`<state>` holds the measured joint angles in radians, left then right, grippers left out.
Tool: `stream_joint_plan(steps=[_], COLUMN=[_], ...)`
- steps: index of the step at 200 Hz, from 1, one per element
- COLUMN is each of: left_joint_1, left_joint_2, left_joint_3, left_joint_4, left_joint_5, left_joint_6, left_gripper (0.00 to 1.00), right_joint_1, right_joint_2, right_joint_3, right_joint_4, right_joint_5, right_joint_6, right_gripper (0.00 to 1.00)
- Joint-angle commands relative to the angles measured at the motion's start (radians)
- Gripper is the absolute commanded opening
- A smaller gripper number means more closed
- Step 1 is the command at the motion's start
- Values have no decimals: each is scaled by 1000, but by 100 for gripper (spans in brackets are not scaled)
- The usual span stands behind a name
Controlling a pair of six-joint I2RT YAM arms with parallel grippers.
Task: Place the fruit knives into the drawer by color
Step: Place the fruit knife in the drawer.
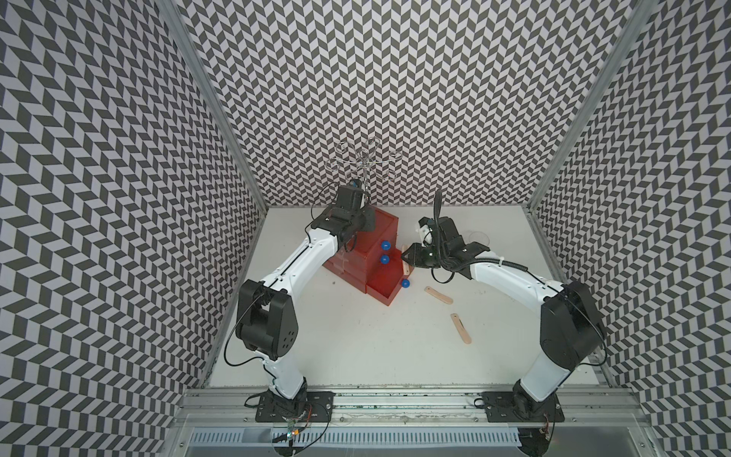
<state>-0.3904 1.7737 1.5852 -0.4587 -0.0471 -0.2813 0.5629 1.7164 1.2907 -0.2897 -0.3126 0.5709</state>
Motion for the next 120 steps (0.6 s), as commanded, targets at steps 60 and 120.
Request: stream_joint_plan(steps=[60, 120], left_joint_1=[1, 1], left_joint_2=[106, 108], left_joint_3=[-76, -76], left_joint_4=[-273, -272], left_joint_5=[-10, -10], left_joint_6=[2, 3], left_gripper=[0, 0], right_joint_1=[45, 61], right_joint_2=[93, 145], right_joint_3=[-3, -20], right_joint_4=[124, 152], right_joint_5=[-6, -3], right_joint_6=[133, 176], right_gripper=[14, 13])
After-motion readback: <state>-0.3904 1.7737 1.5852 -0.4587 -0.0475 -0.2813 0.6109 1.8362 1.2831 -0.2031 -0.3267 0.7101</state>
